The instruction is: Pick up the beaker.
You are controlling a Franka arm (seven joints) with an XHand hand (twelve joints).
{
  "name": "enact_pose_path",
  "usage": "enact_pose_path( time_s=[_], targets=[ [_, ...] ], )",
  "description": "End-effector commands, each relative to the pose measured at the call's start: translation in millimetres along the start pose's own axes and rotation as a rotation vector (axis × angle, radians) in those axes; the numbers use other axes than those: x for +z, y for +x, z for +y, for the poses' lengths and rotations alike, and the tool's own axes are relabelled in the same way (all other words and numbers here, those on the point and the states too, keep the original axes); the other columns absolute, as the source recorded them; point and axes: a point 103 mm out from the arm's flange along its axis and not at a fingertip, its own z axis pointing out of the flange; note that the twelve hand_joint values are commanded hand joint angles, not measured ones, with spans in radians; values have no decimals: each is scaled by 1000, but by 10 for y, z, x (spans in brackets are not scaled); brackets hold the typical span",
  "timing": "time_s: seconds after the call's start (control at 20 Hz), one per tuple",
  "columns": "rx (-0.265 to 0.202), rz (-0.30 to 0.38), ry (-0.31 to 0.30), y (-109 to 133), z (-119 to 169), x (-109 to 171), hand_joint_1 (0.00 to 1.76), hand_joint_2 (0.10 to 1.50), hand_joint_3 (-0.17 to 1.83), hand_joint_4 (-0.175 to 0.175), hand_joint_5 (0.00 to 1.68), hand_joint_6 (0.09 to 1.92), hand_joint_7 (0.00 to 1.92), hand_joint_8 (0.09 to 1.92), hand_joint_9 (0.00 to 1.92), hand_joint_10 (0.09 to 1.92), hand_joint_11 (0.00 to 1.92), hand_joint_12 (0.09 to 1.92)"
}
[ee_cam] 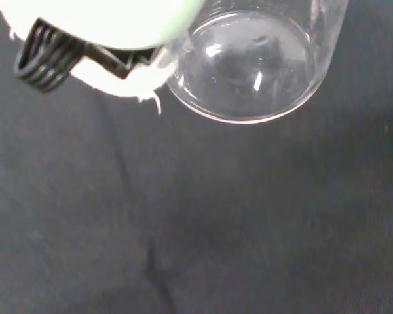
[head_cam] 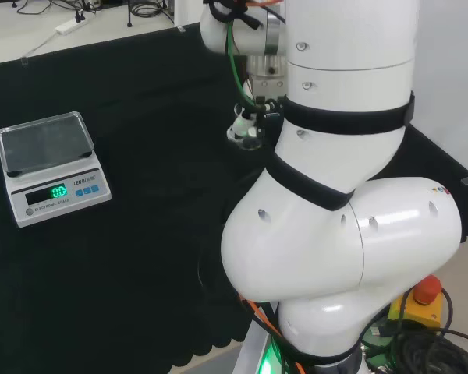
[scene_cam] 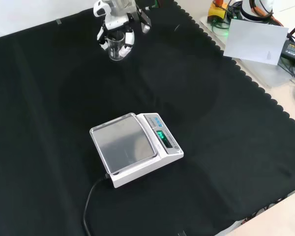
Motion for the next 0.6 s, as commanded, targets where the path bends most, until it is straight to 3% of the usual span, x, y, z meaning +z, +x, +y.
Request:
enact_pose_path(
  time_s=[0.05, 0.25, 0.6],
  targets=[
    [-47, -2, -62, 328, -262, -550, 1191, 519, 771, -71, 746, 1083, 978, 852, 1234, 567, 1049, 1054],
    [-93, -10, -86, 631, -343, -806, 1191, 519, 774, -73, 757, 1083, 981, 856, 1236, 572, 1049, 1054],
    [-171, -25, -105, 1208, -457, -1020, 1190, 518, 778, -74, 770, 1079, 978, 859, 1235, 577, 1048, 1054]
  ],
)
